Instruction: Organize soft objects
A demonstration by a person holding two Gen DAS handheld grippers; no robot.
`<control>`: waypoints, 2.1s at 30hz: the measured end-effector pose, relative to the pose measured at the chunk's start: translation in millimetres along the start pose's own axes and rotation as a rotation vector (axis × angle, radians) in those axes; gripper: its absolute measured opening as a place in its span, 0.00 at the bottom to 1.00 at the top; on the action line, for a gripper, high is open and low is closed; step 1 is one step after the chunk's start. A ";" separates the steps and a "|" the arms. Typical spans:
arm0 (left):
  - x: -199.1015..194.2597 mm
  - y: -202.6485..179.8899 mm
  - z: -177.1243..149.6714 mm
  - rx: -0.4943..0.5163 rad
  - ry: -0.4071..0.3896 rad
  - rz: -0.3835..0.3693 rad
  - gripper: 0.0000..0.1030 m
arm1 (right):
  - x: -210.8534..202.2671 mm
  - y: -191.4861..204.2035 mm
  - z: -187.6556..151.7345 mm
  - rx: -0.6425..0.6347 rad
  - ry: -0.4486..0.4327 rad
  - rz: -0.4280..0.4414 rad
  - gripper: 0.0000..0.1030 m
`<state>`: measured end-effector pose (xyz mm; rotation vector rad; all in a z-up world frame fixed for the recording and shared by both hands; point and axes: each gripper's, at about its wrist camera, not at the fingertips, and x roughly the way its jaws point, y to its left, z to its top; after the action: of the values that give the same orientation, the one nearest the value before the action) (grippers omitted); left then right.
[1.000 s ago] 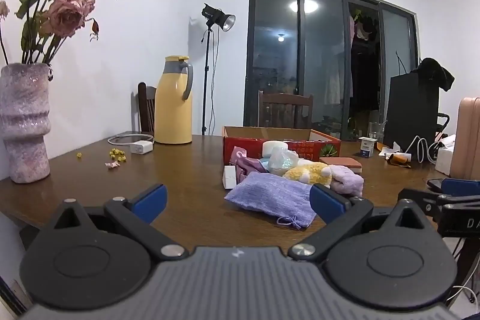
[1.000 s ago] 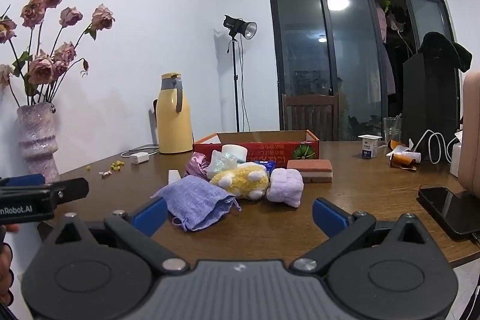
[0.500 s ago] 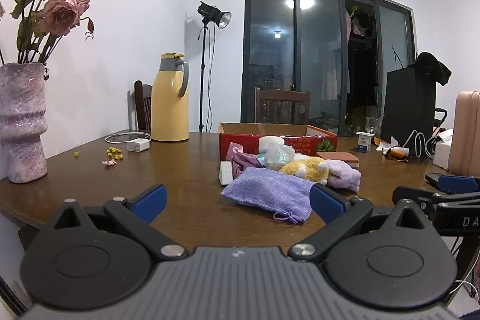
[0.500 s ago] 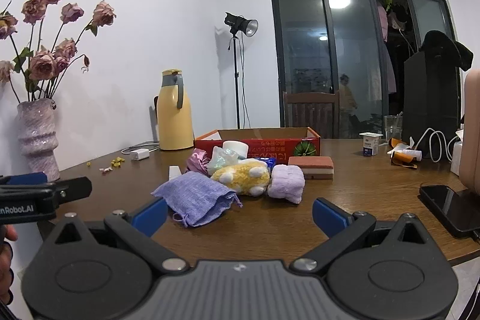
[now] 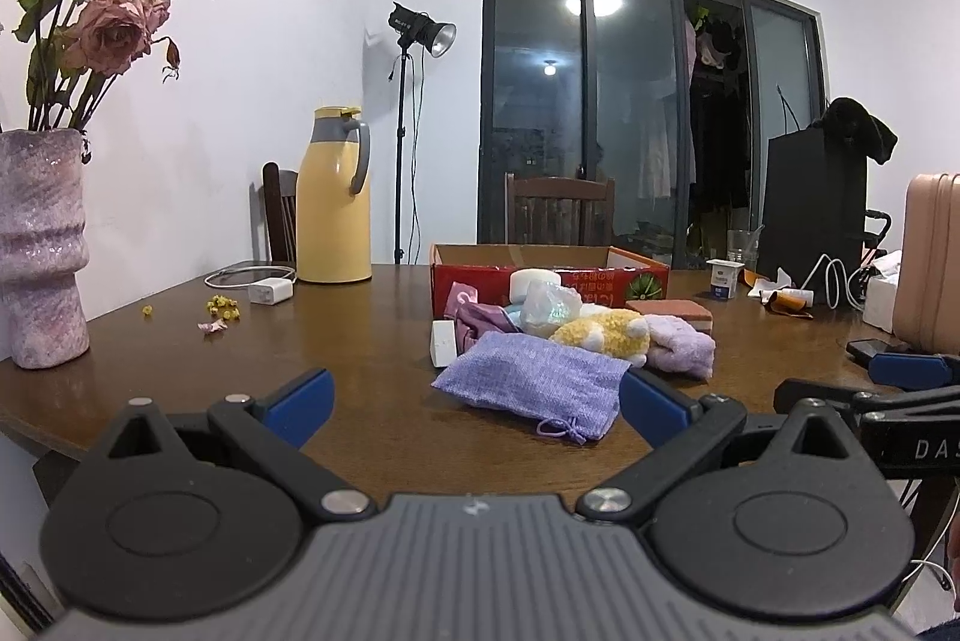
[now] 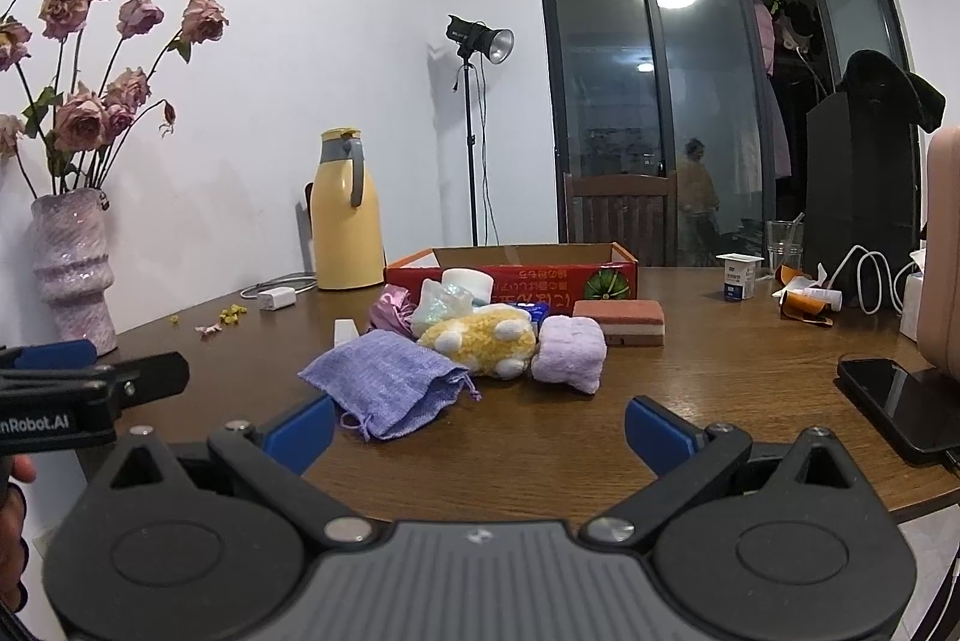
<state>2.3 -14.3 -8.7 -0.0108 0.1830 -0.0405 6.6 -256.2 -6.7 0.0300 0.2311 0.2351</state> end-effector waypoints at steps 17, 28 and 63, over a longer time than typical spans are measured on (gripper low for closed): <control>0.5 0.1 0.9 0.007 0.004 0.009 1.00 | -3.3 -0.1 0.1 -0.002 -0.020 -0.006 1.00; 2.1 -0.6 1.6 0.023 -0.006 0.027 1.00 | -5.5 -3.7 0.9 0.009 -0.044 -0.019 1.00; 33.3 3.1 9.2 0.013 -0.012 0.038 1.00 | 20.0 -16.1 2.0 0.017 -0.061 -0.041 1.00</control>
<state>36.8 -12.6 -5.8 0.0057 0.1713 -0.0037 29.6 -267.2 -10.1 0.0489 0.1725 0.1908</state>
